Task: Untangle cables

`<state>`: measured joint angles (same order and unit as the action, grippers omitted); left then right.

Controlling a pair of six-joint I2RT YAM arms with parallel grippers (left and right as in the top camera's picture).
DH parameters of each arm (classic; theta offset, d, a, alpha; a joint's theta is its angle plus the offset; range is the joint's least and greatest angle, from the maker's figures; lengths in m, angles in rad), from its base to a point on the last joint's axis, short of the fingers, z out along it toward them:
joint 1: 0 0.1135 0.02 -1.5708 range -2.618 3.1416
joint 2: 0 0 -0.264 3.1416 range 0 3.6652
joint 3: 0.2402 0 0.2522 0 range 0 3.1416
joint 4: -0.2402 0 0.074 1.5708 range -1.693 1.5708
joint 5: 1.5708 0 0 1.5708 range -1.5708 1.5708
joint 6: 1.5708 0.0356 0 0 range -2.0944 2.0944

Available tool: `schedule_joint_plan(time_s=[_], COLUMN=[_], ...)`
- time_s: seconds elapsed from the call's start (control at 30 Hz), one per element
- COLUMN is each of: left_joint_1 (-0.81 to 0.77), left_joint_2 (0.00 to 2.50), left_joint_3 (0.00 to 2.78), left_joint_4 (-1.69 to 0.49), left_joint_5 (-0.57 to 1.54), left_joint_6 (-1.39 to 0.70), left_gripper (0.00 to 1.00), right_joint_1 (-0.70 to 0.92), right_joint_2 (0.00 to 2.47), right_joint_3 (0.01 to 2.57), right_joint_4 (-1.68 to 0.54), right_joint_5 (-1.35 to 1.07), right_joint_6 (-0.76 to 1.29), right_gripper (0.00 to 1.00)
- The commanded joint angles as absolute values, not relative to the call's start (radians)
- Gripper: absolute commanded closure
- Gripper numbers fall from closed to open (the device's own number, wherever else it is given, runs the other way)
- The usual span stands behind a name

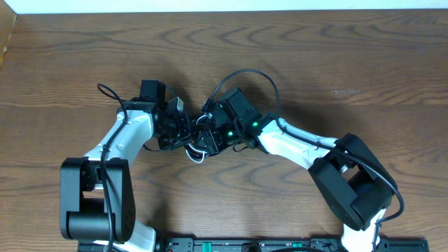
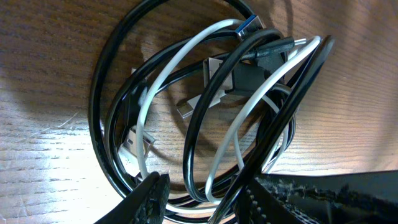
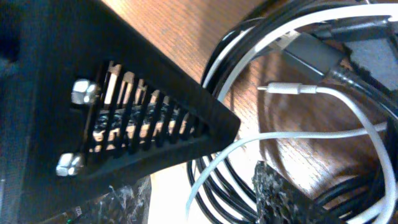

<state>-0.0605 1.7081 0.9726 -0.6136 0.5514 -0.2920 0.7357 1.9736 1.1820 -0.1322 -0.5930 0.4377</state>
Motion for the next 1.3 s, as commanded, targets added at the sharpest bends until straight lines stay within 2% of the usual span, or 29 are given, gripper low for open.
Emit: schedule_joint_plan(time_s=[0.0, 0.3, 0.5, 0.7, 0.8, 1.27], left_joint_1=[-0.063, -0.063, -0.052, 0.006, 0.022, 0.014], left_joint_2=[1.719, 1.719, 1.719, 1.719, 1.719, 1.719], left_joint_3=[0.965, 0.965, 0.966, 0.967, 0.967, 0.966], left_joint_4=[-0.623, -0.62, -0.599, -0.527, -0.528, -0.533], left_joint_5=[0.565, 0.566, 0.574, 0.748, 0.755, 0.692], left_joint_6=[-0.29, -0.29, -0.289, -0.289, -0.289, -0.286], left_gripper=[0.62, 0.62, 0.62, 0.61, 0.61, 0.71], right_joint_1=[0.727, 0.598, 0.551, 0.551, 0.562, 0.606], right_joint_2=[1.982, 1.982, 1.982, 1.982, 1.982, 1.982], right_joint_3=[1.183, 1.183, 1.182, 1.182, 1.182, 1.182], right_joint_4=[-0.125, -0.194, -0.289, -0.266, -0.257, -0.247], right_joint_5=[-0.565, -0.887, -0.928, -1.05, -1.05, -1.046], right_joint_6=[0.479, 0.336, 0.234, 0.193, 0.193, 0.197], right_gripper=[0.47, 0.37, 0.33, 0.25, 0.23, 0.25])
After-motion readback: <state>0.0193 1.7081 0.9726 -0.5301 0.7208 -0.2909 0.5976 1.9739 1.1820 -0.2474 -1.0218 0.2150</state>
